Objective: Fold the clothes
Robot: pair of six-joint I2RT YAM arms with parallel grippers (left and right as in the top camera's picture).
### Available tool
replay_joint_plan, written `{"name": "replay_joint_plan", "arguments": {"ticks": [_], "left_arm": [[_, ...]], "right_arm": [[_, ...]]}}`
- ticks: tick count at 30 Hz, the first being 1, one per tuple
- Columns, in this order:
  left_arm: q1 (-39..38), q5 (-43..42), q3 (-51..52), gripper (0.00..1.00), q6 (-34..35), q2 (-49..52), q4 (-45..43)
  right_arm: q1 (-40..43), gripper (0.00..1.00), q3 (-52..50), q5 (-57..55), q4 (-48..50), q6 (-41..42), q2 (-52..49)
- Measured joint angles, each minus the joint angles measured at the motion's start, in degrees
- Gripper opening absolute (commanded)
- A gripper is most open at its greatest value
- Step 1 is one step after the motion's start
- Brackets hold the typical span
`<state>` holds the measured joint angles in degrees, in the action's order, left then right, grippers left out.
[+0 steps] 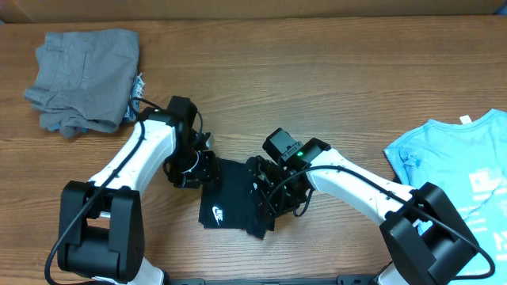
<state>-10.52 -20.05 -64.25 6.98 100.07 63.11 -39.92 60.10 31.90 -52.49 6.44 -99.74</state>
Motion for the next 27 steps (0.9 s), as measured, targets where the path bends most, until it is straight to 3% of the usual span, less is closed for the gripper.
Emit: {"name": "replay_joint_plan", "arguments": {"ticks": [2, 3, 4, 7, 14, 18, 27], "left_arm": [[1.0, 0.5, 0.0, 0.64, -0.1, 0.0, 0.2], [1.6, 0.7, 0.0, 0.64, -0.2, 0.0, 0.2], [2.1, 1.0, 0.0, 0.64, -0.2, 0.0, 0.2], [3.3, 1.6, 0.0, 0.64, -0.4, 0.0, 1.0], [3.5, 2.1, 0.0, 0.66, -2.6, 0.0, 2.1], [3.5, 2.1, 0.0, 0.68, -3.0, 0.0, 2.0], [3.5, 2.1, 0.0, 0.7, -3.0, 0.0, 2.1]], "right_arm": [[0.0, 0.33, 0.0, -0.5, -0.6, -0.1, 0.0], [0.0, 0.47, 0.0, -0.7, -0.7, 0.1, 0.0], [0.0, 0.52, -0.1, -0.9, -0.7, -0.1, 0.0], [0.0, 0.56, -0.1, -2.6, -0.5, -0.2, 0.0], [-0.2, 0.28, -0.2, -4.6, 0.6, -0.7, 0.0], [-0.3, 0.04, -1.0, -3.7, 0.4, -2.0, 0.0], [-0.2, 0.04, -1.5, -7.8, 0.7, -0.9, 0.0]]}}
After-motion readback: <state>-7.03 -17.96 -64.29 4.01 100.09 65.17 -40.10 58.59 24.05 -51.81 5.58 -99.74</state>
